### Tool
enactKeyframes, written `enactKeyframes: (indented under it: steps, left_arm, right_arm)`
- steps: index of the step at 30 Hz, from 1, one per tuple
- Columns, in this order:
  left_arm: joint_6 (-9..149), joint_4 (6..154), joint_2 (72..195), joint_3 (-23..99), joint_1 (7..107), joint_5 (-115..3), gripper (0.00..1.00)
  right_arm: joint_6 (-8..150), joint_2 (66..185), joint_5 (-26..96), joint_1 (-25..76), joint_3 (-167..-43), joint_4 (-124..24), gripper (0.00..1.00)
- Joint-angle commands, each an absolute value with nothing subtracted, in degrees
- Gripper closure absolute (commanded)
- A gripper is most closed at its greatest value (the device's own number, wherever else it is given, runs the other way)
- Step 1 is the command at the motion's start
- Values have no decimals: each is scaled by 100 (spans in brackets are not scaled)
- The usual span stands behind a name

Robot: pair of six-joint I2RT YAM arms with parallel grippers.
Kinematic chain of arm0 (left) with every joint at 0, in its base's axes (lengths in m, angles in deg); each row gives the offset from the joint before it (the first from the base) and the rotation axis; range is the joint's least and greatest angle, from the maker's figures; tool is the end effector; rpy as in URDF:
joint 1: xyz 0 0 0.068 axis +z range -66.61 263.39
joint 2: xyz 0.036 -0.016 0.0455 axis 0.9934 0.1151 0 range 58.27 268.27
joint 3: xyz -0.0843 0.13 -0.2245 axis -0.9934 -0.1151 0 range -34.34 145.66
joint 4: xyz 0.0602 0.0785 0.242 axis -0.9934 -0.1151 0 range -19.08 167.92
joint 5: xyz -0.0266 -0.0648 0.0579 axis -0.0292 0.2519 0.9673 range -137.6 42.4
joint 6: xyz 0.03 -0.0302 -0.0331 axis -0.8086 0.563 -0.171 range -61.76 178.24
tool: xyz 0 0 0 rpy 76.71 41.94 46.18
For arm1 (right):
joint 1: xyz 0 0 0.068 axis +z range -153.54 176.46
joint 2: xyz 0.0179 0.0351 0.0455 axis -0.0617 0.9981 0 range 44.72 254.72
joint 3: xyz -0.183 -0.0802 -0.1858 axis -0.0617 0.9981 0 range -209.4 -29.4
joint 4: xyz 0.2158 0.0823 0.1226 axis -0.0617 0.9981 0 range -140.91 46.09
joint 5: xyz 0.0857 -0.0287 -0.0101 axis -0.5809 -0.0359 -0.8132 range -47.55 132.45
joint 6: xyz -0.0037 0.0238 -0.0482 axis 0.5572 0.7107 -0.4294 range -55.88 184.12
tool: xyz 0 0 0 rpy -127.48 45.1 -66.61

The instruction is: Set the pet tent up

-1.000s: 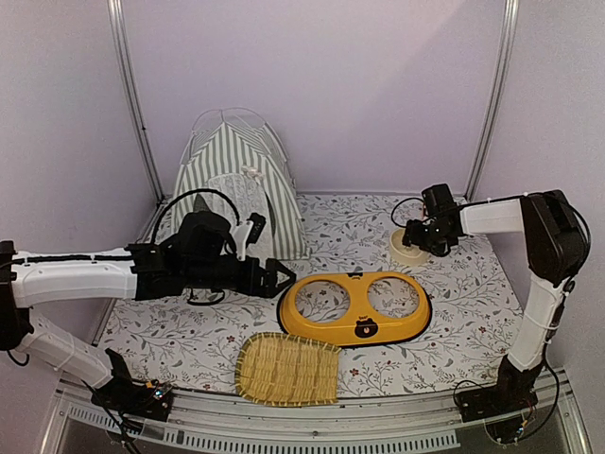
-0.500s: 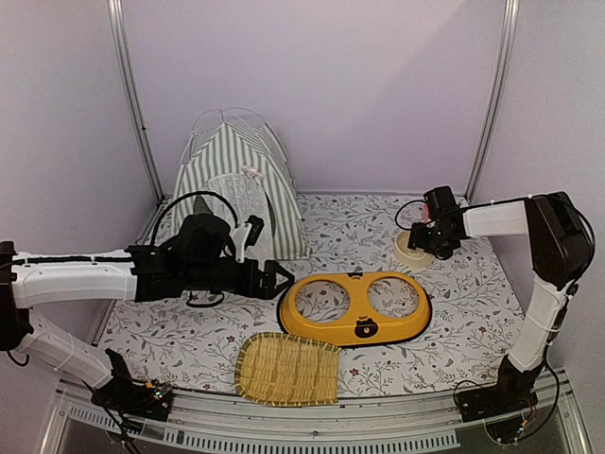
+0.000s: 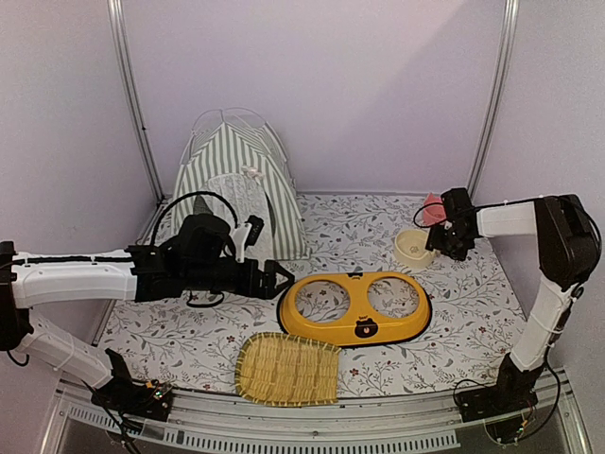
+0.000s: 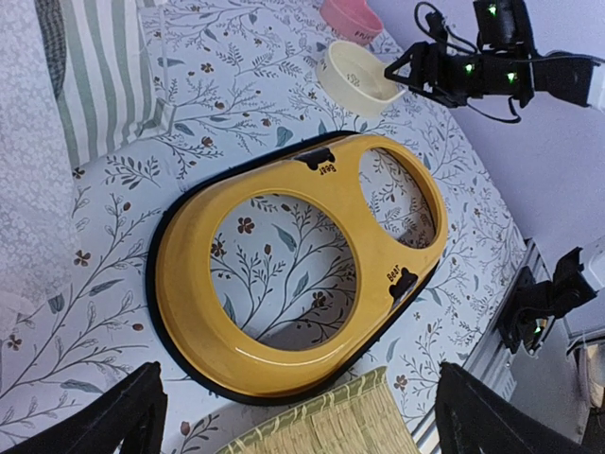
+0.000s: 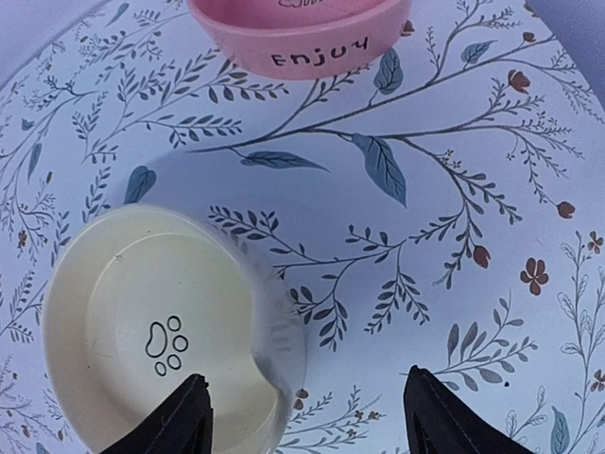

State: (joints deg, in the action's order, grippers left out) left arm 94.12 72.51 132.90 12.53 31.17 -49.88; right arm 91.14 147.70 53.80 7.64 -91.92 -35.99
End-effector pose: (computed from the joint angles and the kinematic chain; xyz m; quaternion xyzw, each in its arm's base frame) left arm 0.1745 -0.2272 0.2470 0.1344 0.8691 -0.3434 0.3298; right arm 0.3610 0.0642 0.1679 0.1601 0.9369 0.0077 0.3106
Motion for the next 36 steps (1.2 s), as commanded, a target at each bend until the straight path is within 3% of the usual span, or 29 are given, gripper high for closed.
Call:
enactKeyframes:
  steps: [1, 7, 11, 21, 36]
  left_arm:
    - [9448, 7310, 13272, 1215, 3162, -4981, 1]
    - [9477, 7326, 13180, 1105, 3155, -4949, 1]
    - [9463, 7324, 13166, 1092, 3162, -4952, 1]
    - [9477, 7460, 13195, 1022, 3161, -4994, 1]
    - [9468, 7573, 13197, 970, 3161, -4941, 1]
  right_arm:
    - [9031, 15244, 5094, 748, -9377, -3571, 12]
    - [9149, 15434, 4782, 751, -9296, -3699, 32]
    - [9203, 15301, 4723, 753, -9254, -3707, 55]
    - [9259, 14765, 4774, 754, -9269, -3635, 100]
    - [9142, 13548, 4751, 763, -9371, -3353, 100]
